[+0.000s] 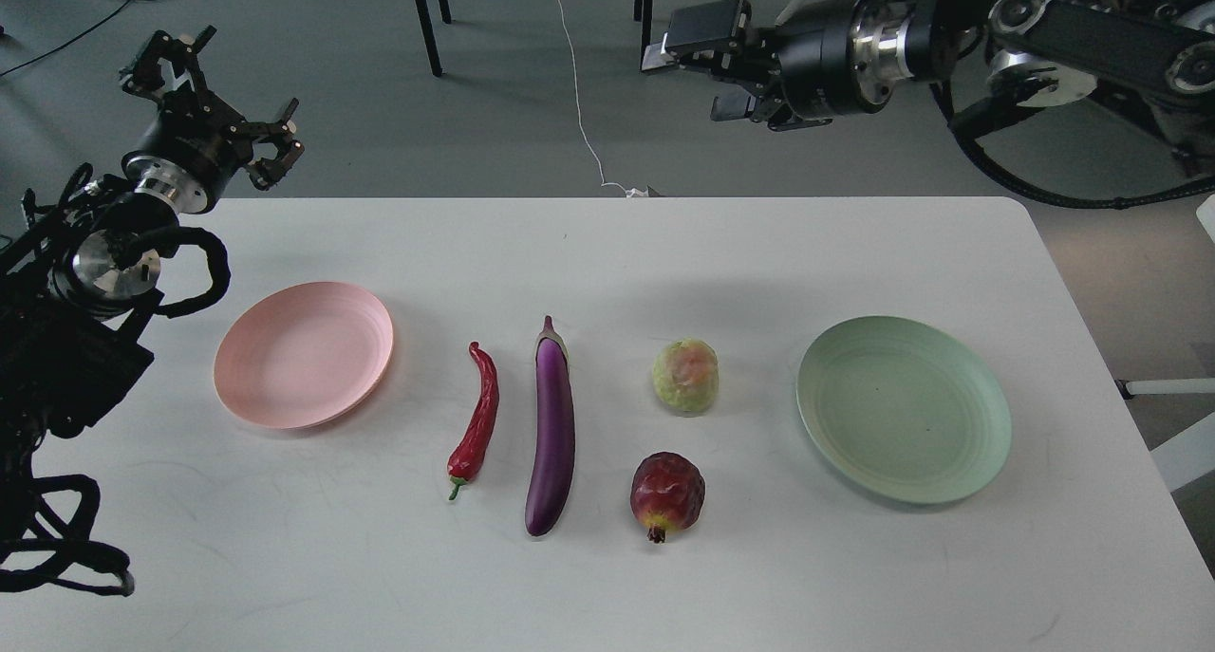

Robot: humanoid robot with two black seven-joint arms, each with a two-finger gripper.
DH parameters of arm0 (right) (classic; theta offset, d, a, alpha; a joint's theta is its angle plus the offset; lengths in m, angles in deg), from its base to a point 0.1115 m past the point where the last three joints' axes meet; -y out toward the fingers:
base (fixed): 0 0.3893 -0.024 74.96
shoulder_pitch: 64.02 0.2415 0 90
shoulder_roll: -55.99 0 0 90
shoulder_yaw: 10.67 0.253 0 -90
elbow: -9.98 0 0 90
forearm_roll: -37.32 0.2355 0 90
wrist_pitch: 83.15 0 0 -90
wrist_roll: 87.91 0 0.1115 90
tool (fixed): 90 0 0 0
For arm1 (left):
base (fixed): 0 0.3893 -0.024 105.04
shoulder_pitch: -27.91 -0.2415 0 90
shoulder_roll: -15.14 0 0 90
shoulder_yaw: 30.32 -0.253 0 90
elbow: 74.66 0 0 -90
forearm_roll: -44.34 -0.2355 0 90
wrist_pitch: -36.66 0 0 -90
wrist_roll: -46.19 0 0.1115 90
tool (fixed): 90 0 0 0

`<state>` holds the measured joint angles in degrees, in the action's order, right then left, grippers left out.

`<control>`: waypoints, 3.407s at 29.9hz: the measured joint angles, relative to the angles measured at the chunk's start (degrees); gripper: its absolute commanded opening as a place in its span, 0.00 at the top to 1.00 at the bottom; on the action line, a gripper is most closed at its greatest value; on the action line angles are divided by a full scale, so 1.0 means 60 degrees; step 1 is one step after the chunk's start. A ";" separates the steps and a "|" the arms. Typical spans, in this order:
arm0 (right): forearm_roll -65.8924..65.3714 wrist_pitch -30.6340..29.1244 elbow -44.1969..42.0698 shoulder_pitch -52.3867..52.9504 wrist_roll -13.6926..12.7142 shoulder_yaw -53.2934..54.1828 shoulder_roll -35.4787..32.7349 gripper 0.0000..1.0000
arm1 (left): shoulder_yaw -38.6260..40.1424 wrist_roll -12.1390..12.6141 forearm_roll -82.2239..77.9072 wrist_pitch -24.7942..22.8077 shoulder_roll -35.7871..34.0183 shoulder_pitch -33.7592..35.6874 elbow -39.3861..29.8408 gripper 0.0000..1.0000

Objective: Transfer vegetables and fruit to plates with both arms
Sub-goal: 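Lower the right gripper onto the pale green fruit and grasp it, then carry the pale fruit onto the green plate and release it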

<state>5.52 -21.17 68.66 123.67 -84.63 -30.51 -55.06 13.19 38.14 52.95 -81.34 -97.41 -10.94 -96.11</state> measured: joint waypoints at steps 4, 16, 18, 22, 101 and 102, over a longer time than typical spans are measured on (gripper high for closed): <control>-0.1708 0.0003 0.0107 0.0074 0.0013 -0.0934 0.0982 0.07 | -0.0013 -0.0473 0.0040 0.0000 -0.0020 0.0000 -0.0001 0.02; -0.2914 0.0005 0.0179 -0.0706 0.0314 -0.3250 0.2502 0.07 | -0.0030 -0.0619 0.0054 0.0000 -0.0021 -0.0014 -0.0002 0.01; -0.3017 0.0004 0.0101 -0.0936 0.0316 -0.3277 0.2507 0.07 | -0.0030 -0.0620 0.0057 0.0000 -0.0016 -0.0022 -0.0001 0.01; -0.3074 0.0004 0.0023 -0.1179 0.0319 -0.3282 0.2499 0.07 | -0.0030 -0.0620 0.0059 0.0000 -0.0007 -0.0027 0.0000 0.01; -0.5840 0.0732 0.1943 -0.1964 0.0074 -0.2863 -0.2950 0.02 | -0.0069 -0.0618 0.0043 0.0000 -0.0228 -0.0337 0.0029 0.02; -0.5682 0.0722 0.2078 -0.1876 0.0075 -0.2763 -0.2936 0.02 | -0.0069 -0.0619 0.0043 0.0000 -0.0227 -0.0336 0.0028 0.01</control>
<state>-28.58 -16.84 81.13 112.41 -84.18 -47.09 -72.68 12.78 34.43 53.21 -81.34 -98.78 -12.96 -95.94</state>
